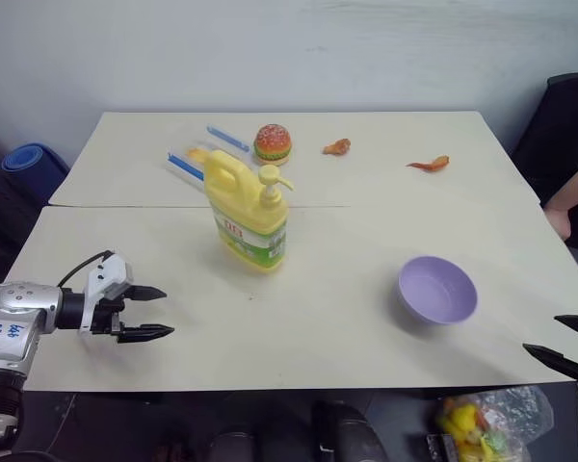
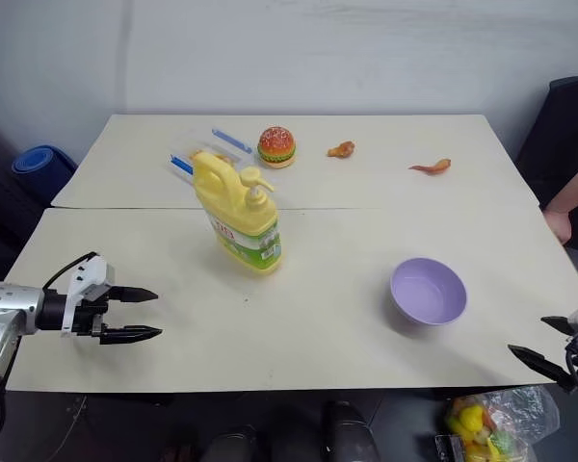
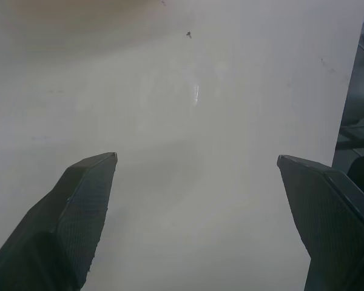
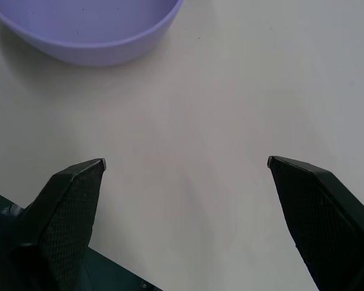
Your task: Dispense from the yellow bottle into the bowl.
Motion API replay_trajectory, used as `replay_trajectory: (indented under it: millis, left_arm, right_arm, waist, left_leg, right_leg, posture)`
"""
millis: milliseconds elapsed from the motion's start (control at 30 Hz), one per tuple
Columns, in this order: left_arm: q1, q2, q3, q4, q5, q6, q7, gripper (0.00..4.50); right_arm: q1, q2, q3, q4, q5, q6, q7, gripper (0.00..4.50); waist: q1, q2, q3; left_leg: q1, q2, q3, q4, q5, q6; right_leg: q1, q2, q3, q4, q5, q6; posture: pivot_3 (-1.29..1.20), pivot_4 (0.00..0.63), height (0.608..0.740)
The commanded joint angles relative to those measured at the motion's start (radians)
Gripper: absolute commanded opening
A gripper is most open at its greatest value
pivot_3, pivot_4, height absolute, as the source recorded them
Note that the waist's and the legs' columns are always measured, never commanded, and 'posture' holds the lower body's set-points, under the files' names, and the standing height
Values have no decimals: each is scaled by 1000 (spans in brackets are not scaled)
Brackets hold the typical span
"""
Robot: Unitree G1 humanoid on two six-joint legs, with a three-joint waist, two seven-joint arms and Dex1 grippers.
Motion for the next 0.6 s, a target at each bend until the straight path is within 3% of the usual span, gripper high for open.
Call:
replay_trajectory:
  millis: [33, 433, 600]
  left_arm:
    - [-11, 9, 16, 9, -8, -13, -9, 4500]
    - [-26, 16, 55, -84, -127, 156, -47, 4500]
    - [-115, 77, 84, -348, -331, 375, -115, 4500]
  right_arm:
    - [-1, -7, -20, 0, -2, -11, -1, 4474]
    - [75, 6, -76, -147, 63, 96, 7, 4474]
    - [128, 4, -182, -521, 218, 287, -4, 4474]
  waist:
    - [0, 0, 0]
    - [0, 0, 0]
    - [1, 0, 0]
  left_leg:
    - [0, 0, 0, 0, 0, 0]
    - [0, 0, 0, 0, 0, 0]
    - [-1, 1, -1, 2, 0, 0]
  right_leg:
    - [0, 0, 0, 0, 0, 0]
    - [0, 0, 0, 0, 0, 0]
    - [0, 0, 0, 1, 0, 0]
  posture:
    - [0, 150, 740]
    - [0, 150, 740]
    - [0, 150, 740]
